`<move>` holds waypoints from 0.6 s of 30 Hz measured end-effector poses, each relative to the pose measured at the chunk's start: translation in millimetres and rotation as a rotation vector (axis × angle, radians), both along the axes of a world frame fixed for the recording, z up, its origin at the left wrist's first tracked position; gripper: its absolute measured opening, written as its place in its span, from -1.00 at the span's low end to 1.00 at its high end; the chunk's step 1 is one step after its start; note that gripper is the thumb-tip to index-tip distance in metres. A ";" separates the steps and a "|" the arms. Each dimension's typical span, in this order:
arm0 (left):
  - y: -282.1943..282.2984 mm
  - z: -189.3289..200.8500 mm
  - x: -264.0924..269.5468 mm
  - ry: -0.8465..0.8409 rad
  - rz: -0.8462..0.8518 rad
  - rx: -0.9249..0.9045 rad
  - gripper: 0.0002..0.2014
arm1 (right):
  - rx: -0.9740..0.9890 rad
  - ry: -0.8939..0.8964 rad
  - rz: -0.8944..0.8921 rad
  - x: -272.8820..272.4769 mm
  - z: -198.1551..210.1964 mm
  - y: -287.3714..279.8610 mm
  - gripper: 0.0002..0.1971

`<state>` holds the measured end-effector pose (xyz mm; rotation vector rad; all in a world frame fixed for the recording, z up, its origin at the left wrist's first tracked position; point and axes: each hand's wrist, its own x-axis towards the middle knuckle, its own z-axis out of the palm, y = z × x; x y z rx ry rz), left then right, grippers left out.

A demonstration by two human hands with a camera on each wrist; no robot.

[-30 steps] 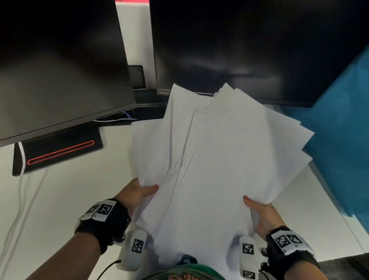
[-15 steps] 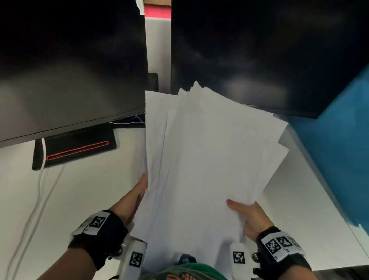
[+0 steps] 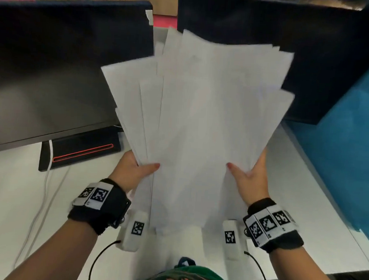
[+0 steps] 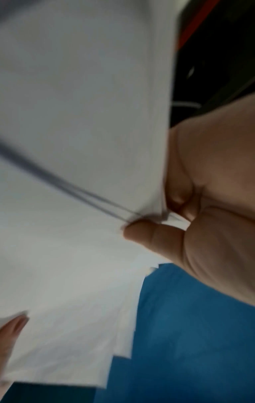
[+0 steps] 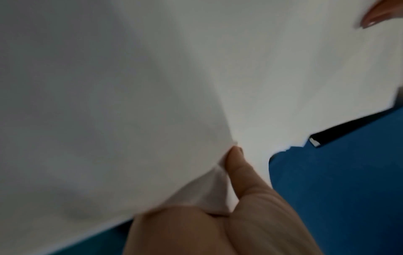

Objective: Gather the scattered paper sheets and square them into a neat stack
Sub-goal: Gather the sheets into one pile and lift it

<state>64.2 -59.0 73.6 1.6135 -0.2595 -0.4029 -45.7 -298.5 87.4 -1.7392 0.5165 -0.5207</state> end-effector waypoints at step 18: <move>-0.9 27.6 -8.4 -0.080 0.233 -0.013 -0.88 | 0.236 -0.019 -0.001 6.1 18.8 8.3 -0.68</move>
